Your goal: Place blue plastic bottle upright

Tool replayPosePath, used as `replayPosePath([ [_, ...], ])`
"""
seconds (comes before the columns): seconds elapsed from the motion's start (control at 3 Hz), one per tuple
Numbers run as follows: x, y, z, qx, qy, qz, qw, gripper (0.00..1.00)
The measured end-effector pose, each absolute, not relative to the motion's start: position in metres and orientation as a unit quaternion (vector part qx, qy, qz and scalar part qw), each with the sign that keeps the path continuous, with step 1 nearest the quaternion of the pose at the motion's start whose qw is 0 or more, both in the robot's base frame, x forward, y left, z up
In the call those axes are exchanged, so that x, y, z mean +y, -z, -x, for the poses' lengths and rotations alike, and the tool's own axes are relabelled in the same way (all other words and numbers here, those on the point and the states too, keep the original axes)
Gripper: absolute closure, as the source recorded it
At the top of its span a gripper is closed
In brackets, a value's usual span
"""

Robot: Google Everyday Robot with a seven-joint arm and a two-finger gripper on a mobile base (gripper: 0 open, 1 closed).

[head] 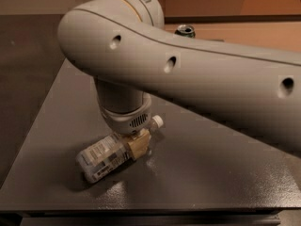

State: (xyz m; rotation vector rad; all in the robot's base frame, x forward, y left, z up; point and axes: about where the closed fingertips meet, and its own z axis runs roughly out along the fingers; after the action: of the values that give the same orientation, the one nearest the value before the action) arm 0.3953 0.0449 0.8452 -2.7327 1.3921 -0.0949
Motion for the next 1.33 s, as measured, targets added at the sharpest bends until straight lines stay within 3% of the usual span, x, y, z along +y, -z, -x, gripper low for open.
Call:
replayPosePath([
  [0.33,0.046,-0.854,-0.399,0.438,0.057,0.896,0.038,0.87],
  [0.67,0.047,-0.880,-0.416,0.418,0.113,0.899,0.067,1.00],
  [1.33,0.049,-0.937,-0.465,0.339,0.216,0.902,0.156,1.00],
])
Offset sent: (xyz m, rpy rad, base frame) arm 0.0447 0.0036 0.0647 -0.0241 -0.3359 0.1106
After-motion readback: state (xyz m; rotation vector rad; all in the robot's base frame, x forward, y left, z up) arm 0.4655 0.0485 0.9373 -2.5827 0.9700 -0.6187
